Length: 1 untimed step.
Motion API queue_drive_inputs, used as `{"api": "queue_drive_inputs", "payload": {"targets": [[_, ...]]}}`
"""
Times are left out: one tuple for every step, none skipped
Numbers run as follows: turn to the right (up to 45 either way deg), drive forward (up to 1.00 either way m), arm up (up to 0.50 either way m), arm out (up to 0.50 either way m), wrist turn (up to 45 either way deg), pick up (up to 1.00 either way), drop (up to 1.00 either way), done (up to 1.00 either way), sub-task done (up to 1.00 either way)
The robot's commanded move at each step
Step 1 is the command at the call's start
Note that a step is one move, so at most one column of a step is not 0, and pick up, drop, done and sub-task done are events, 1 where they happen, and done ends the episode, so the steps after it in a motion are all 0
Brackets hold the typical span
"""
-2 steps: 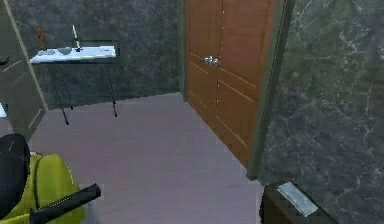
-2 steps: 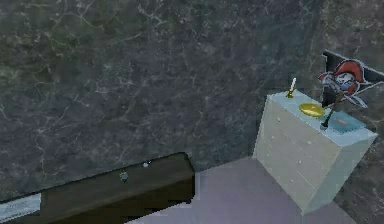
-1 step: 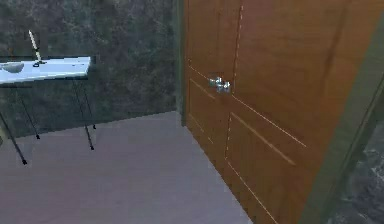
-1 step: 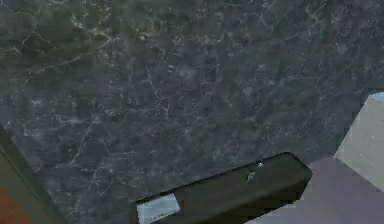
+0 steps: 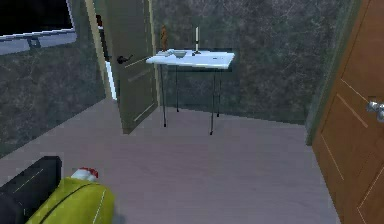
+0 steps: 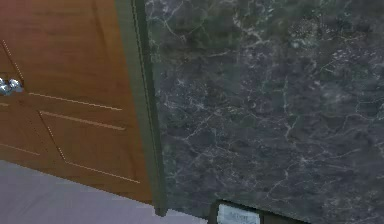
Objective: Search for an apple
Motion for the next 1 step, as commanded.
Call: {"api": "queue_drive_inputs", "payload": {"targets": [[-3.0,0.00,0.00,0.00,0.0,0.00,0.00,0.00,0.00]]}}
